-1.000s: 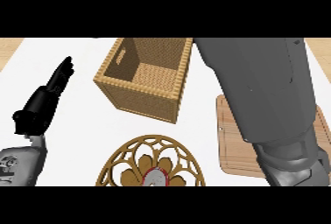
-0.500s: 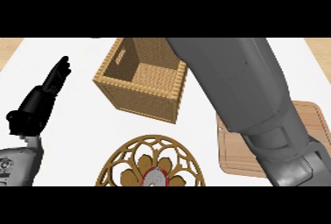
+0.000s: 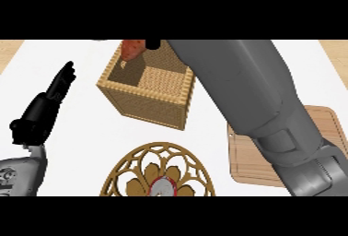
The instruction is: Pick the sweet potato from the cutting board and place it in the basket
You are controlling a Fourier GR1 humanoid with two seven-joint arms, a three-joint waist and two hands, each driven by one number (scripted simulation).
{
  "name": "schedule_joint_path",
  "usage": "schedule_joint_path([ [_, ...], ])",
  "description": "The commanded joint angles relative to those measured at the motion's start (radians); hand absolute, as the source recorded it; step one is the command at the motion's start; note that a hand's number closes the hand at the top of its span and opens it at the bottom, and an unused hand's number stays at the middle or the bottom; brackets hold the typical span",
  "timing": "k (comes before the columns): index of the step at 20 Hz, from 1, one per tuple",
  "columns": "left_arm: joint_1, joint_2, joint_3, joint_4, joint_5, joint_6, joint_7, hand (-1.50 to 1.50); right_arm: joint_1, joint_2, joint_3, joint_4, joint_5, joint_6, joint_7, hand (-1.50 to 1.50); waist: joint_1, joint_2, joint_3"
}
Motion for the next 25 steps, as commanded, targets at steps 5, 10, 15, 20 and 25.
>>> schedule_joint_path([
  [5,0.043,0.027,0.036,0.004,0.03,-0.046,-0.046,0.0,0.027,0.028,-0.017,-0.036,-0.119,-0.038,0.013,-1.5,0.002,-0.004,0.0],
  [10,0.01,-0.006,0.002,-0.031,0.005,-0.019,0.012,0.0,0.032,0.025,-0.148,-0.065,-0.106,-0.236,-0.037,-1.5,0.003,0.0,0.001],
  [15,-0.005,0.017,0.023,-0.017,0.008,-0.027,0.023,0.0,0.053,0.023,-0.222,-0.126,-0.075,-0.5,-0.015,-1.5,-0.004,0.0,0.001],
  [20,0.004,-0.001,0.017,-0.021,-0.01,-0.005,0.02,0.0,0.105,-0.082,-0.301,-0.171,-0.079,-0.574,-0.017,-1.5,-0.016,-0.002,0.001],
  [25,0.01,0.005,0.026,-0.038,-0.002,-0.012,0.028,0.0,0.219,-0.213,-0.383,-0.229,-0.119,-0.572,-0.073,-1.5,-0.019,-0.004,0.002],
])
